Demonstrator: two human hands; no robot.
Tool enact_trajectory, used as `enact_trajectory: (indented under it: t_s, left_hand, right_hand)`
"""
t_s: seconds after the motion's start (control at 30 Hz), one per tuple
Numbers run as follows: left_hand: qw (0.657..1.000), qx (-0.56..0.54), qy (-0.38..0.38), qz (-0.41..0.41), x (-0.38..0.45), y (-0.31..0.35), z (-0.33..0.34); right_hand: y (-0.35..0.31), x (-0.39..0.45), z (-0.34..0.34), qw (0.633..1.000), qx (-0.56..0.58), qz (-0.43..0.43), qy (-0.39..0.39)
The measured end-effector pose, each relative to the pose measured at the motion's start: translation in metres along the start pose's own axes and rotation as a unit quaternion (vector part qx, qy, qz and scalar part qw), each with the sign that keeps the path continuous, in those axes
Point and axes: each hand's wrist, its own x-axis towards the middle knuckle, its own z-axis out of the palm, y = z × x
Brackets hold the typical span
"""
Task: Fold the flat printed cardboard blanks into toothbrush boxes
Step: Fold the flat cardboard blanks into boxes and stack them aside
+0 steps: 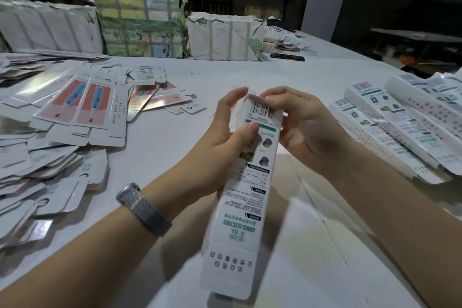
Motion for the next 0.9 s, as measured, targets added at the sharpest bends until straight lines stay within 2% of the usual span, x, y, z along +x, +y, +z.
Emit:
enact_trajectory:
  t_s: [0.13, 0.47, 0.9]
  left_hand:
    - [1.000, 0.005, -0.016, 0.007, -0.0016, 0.0058, 0.0012]
    - [0.999, 0.009, -0.039, 0.012, -0.0056, 0.0064, 0.0001]
    - [0.999, -0.022, -0.037, 0.020, -0.0071, 0.0050, -0.0038]
  right_hand:
    - [0.0000, -0.0007, 0.0028, 1.000, 0.016, 0.012, 0.018]
    - [-0.0001, 0.0005, 0.0022, 0.998, 0.008, -0.027, 0.056]
    - [-0.0013, -0.0035, -0.0012, 1.000, -0.005, -0.001, 0.007]
